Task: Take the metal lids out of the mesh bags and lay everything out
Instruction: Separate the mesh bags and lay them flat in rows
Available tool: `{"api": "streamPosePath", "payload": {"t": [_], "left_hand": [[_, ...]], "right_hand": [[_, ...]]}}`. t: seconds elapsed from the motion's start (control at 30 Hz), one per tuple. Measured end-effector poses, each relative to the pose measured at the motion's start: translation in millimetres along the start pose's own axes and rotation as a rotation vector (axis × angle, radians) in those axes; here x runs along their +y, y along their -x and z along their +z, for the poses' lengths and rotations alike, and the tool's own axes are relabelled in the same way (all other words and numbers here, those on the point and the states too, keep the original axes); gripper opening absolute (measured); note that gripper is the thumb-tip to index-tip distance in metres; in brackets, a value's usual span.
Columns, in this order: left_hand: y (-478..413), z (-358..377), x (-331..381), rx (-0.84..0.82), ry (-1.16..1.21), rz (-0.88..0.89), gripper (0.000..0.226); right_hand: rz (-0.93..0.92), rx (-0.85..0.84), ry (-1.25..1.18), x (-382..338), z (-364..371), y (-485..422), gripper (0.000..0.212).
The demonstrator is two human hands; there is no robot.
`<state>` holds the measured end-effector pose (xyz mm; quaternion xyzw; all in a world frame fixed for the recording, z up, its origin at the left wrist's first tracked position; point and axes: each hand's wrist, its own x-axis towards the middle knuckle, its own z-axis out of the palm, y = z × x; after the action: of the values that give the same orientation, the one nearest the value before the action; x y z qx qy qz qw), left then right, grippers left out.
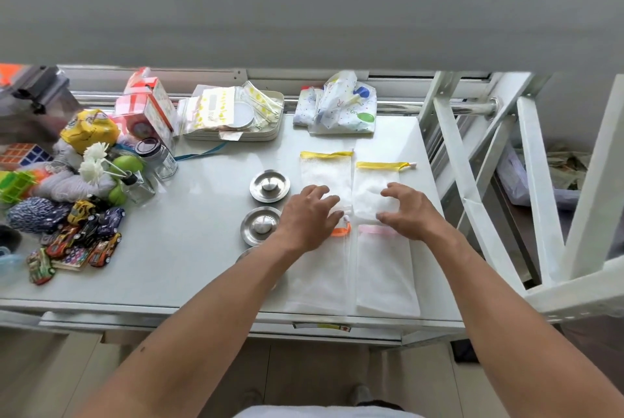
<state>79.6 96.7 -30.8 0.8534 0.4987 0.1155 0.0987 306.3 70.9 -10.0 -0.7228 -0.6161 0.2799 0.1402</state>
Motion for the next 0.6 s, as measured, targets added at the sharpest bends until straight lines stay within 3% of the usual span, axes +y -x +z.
{"api": "streamPosePath", "payload": {"t": [0.23,0.43,0.6], "left_hand": [[14.9,5.4,-15.1,-0.010,0.001,0.065,0.036],[17.0,6.4,-15.2,0.043,-0.079,0.079,0.025],[15.4,10.6,-11.1,0.089,-0.099,0.120,0.015]], "right_hand": [[-0.033,0.045,-0.004,12.4,5.2,2.6,0.035],[-0.034,0.051,-0.030,7.9,2.2,0.9,0.041],[-0.059,0.214,0.026,4.3,-5.1,22.1,0.037]]}}
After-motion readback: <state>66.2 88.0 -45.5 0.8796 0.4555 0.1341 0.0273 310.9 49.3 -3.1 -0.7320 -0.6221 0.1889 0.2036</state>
